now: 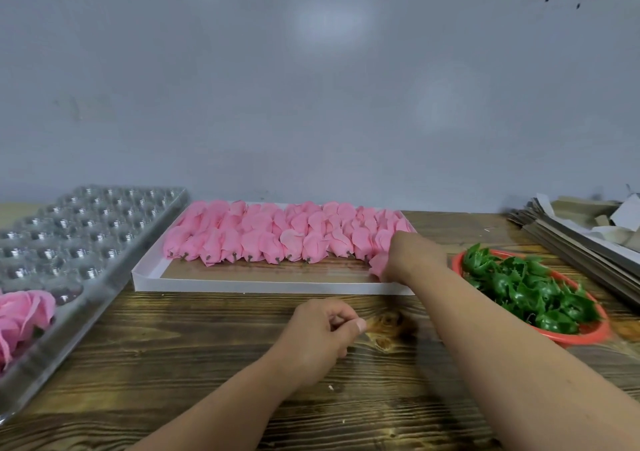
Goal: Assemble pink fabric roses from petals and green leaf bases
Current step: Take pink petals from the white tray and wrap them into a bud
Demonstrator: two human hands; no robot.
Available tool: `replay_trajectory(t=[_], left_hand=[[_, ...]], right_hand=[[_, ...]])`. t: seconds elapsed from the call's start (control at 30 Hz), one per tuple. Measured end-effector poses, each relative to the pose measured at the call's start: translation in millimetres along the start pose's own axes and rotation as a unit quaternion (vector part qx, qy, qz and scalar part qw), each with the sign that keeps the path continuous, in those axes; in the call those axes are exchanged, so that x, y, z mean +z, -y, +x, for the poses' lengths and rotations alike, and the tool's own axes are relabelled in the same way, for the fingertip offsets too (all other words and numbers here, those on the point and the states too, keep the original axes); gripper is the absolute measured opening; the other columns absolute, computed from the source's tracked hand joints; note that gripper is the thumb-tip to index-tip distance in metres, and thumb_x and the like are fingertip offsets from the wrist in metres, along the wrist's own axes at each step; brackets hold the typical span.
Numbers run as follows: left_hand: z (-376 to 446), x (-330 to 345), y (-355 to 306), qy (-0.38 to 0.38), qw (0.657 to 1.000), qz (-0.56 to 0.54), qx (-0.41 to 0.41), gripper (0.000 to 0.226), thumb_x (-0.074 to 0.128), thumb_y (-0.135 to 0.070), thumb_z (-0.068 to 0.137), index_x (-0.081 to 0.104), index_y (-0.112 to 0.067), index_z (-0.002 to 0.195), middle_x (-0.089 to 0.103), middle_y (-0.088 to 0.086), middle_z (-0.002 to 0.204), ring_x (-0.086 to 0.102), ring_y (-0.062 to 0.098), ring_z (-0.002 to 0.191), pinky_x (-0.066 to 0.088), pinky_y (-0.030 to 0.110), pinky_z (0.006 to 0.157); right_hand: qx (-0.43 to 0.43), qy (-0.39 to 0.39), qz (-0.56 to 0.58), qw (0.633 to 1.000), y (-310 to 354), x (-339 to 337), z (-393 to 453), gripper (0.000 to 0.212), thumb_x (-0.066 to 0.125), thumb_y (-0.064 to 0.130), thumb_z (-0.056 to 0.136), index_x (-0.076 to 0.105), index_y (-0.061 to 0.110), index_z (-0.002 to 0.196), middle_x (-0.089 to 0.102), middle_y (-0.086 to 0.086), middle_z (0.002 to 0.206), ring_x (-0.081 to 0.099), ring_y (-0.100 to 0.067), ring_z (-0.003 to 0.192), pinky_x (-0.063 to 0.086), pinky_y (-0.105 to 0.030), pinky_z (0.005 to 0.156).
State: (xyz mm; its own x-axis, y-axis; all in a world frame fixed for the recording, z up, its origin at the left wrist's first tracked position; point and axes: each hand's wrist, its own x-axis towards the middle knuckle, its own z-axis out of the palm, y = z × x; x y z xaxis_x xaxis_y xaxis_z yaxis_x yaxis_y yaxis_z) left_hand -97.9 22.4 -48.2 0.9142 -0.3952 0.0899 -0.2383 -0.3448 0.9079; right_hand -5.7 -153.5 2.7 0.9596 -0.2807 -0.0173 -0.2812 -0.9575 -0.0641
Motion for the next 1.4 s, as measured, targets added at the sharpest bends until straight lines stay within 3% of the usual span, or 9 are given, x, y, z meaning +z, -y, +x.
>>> replay_trajectory(t=[0.33,0.57,0.7,0.8,0.93,1.03,1.17,1.23,1.4], left_hand=[[3,-4,4,0.015,0.999,-0.029,0.0,0.014,0.06,-0.026,0.092,0.067,-0.027,0.081,0.067,0.004,0.077,0.057,-0.002,0.058,0.045,0.014,0.053],[1,-7,-1,-0.056,0.99,-0.128,-0.004,0.011,0.061,-0.02,0.092,0.068,-0.026,0.098,0.069,-0.002,0.071,0.063,0.005,0.058,0.05,0.016,0.056],[1,-15,-10,-0.157,0.963,-0.219,0.012,0.054,0.069,-0.035,0.08,0.047,-0.034,0.129,0.067,-0.004,0.101,0.069,0.006,0.07,0.052,0.018,0.06],[1,-19,-14,-0.152,0.958,-0.244,0.026,0.069,0.069,-0.045,0.068,0.04,-0.044,0.131,0.057,-0.018,0.116,0.067,-0.001,0.092,0.054,0.019,0.066],[1,-20,-13,-0.122,0.955,-0.27,0.018,0.027,0.067,-0.025,0.083,0.065,-0.038,0.107,0.068,-0.008,0.11,0.067,0.01,0.1,0.054,0.02,0.068],[1,-19,-11,-0.111,0.955,-0.276,-0.001,0.023,0.061,-0.01,0.091,0.075,-0.027,0.088,0.075,0.002,0.094,0.071,0.012,0.086,0.054,0.019,0.066],[5,-22,-11,-0.132,0.915,-0.374,-0.067,0.011,0.061,-0.009,0.09,0.072,-0.013,0.088,0.075,0.006,0.089,0.072,0.013,0.078,0.055,0.02,0.061],[7,-24,-9,-0.154,0.896,-0.408,-0.09,0.006,0.063,-0.01,0.089,0.069,-0.011,0.088,0.074,0.008,0.093,0.072,0.015,0.078,0.055,0.02,0.06],[9,-27,-7,-0.174,0.874,-0.438,-0.116,0.01,0.065,-0.01,0.086,0.066,-0.006,0.096,0.07,0.014,0.101,0.07,0.019,0.083,0.055,0.02,0.06]], right_hand=[[-0.026,-0.056,0.005,0.998,5,3,1,0.009,0.052,0.029,0.079,0.049,0.021,0.082,0.05,0.002,0.071,0.05,-0.019,0.063,0.039,-0.025,0.056],[-0.102,-0.023,0.322,0.941,2,-28,-32,0.016,0.068,0.016,0.071,0.054,0.011,0.063,0.048,-0.002,0.06,0.043,-0.017,0.056,0.034,-0.024,0.054],[-0.186,-0.007,0.395,0.899,3,-28,-63,0.016,0.073,0.007,0.069,0.057,0.009,0.065,0.045,0.003,0.056,0.038,-0.01,0.053,0.031,-0.02,0.049],[-0.229,0.014,0.369,0.901,4,-25,-79,0.012,0.072,0.008,0.068,0.062,0.015,0.068,0.05,0.007,0.06,0.043,-0.006,0.055,0.034,-0.014,0.051],[-0.247,0.036,0.357,0.9,7,-21,-89,0.009,0.069,0.008,0.069,0.066,0.014,0.075,0.056,0.004,0.066,0.048,-0.007,0.06,0.038,-0.021,0.056],[-0.248,0.056,0.369,0.894,10,-18,-94,0.011,0.07,0.008,0.07,0.068,0.017,0.075,0.059,0.006,0.065,0.051,-0.005,0.059,0.041,-0.019,0.056],[-0.226,0.013,0.474,0.851,5,-18,-95,0.002,0.072,0.021,0.077,0.071,0.022,0.078,0.069,-0.002,0.076,0.06,-0.01,0.07,0.048,-0.026,0.069],[-0.199,-0.038,0.527,0.825,-2,-19,-92,0.01,0.07,0.022,0.08,0.071,0.018,0.07,0.067,-0.003,0.066,0.058,-0.008,0.058,0.047,-0.022,0.059],[-0.195,0.057,0.552,0.808,-8,-14,-95,0.009,0.073,0.001,0.076,0.068,0.009,0.079,0.067,-0.011,0.066,0.063,-0.017,0.058,0.051,-0.023,0.054]])
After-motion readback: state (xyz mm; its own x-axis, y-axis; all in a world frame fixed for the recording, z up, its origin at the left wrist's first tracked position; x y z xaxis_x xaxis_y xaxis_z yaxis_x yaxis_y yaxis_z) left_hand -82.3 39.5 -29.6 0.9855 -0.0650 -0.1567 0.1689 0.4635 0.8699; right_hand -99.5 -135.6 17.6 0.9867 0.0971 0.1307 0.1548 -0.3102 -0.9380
